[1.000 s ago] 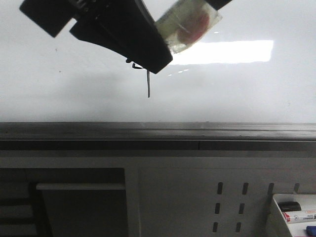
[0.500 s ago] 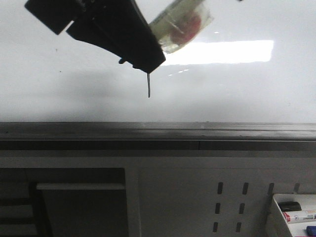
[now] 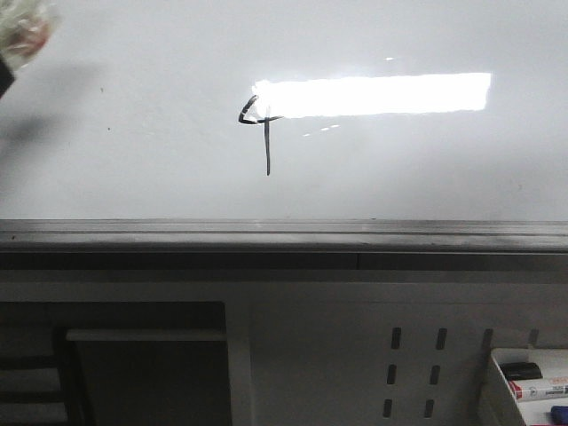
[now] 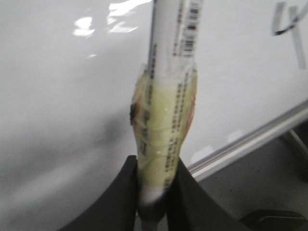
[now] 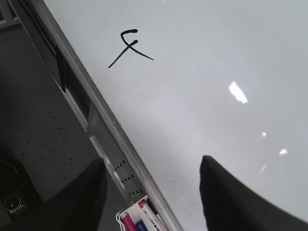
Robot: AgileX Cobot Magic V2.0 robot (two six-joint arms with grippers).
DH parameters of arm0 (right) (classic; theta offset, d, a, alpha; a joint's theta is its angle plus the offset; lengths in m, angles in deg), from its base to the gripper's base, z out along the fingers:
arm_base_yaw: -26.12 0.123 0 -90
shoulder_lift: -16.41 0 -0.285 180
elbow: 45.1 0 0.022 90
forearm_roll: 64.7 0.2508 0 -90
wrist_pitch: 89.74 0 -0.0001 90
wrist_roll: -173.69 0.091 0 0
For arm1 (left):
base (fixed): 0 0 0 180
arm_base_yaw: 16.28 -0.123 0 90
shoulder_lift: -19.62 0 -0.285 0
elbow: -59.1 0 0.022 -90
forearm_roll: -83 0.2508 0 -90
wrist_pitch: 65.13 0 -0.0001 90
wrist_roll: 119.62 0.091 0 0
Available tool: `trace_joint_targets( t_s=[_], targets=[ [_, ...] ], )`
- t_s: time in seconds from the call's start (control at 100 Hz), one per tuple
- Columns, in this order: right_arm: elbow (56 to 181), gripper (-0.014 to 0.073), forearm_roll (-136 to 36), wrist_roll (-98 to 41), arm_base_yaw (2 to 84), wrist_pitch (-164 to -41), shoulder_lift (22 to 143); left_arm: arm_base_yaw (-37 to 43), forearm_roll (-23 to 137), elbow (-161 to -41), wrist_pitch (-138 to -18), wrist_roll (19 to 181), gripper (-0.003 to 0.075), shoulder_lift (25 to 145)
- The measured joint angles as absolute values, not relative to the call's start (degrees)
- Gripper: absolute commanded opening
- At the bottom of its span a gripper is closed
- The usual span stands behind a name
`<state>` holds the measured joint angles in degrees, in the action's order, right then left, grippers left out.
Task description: Write number 4 on whiteboard
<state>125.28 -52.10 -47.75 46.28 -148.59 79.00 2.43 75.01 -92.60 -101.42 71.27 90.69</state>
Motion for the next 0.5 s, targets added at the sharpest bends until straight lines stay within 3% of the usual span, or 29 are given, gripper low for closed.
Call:
trace_joint_targets(
  t_s=[0.23,0.5],
  targets=[
    [125.3,0.0379,-52.1,-47.7,46.3,-148.9,79.0,-8.8,73.3,-91.1,-98.6,69.2,-0.002,91.8],
    [125.3,0.0379,-52.1,-47.6,46.3,-149.1,79.0,-10.2,72.1,-91.1,-94.4,69.1,-0.002,95.2]
  ],
)
